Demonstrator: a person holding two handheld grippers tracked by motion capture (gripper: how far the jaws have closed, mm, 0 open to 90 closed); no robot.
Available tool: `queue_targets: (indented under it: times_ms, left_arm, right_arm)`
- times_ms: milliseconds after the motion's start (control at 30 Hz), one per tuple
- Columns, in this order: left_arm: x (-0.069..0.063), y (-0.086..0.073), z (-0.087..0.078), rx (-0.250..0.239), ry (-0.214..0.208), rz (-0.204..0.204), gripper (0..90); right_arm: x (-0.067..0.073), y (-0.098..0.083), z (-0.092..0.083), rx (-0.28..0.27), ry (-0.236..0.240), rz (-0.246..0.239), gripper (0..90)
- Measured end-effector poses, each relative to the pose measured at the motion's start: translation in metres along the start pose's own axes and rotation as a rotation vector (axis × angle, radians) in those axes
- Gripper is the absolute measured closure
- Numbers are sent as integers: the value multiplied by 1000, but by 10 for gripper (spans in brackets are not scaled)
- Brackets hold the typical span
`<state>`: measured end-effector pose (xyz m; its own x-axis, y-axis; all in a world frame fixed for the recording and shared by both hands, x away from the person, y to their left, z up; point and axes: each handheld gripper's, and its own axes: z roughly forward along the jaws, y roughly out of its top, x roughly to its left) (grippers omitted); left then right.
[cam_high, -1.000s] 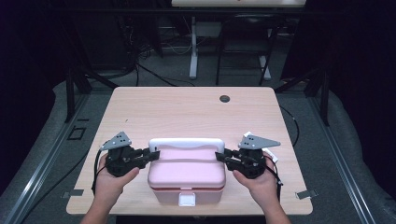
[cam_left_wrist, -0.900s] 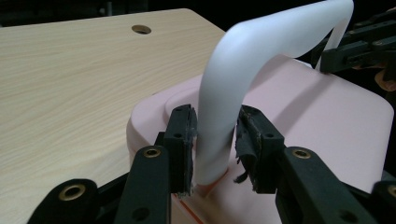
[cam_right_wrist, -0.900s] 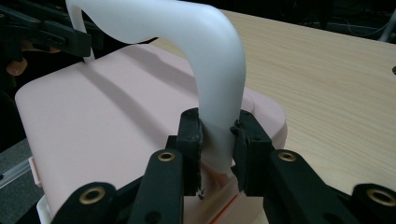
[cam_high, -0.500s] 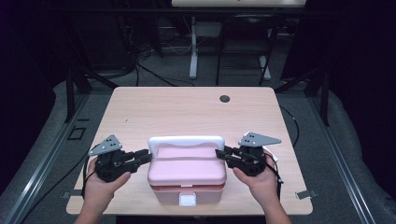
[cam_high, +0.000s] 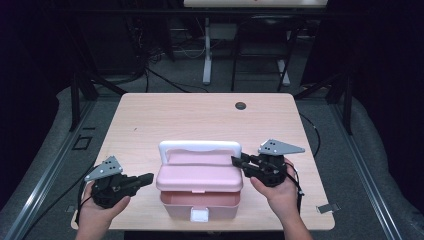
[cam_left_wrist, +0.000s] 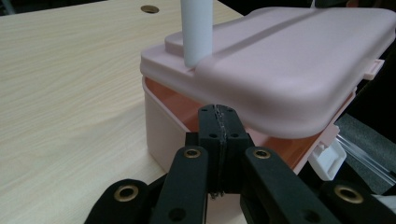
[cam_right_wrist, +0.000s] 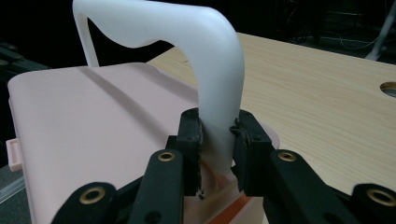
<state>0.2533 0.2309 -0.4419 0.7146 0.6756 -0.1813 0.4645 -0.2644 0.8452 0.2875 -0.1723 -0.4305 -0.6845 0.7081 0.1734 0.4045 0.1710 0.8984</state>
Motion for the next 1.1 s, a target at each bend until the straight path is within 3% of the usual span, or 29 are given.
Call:
queue_targets:
  times_ms: [167,400,600,700,1100]
  left_arm:
    - [1,-6,5,16,-18,-17,900]
    - [-1,-8,12,55,-33,0,900]
    - [-8,-8,20,72,-58,10,900]
    - [-14,-9,29,85,-93,19,900]
    - [-24,-10,38,104,-118,43,900]
  right_arm:
    - [-1,0,0,-4,2,3,738]
    - [1,-1,1,-5,-5,-1,738]
    - [1,-2,1,-2,-2,2,738]
    - [1,-2,1,0,-3,4,738]
    - [-1,-6,2,9,2,13,732]
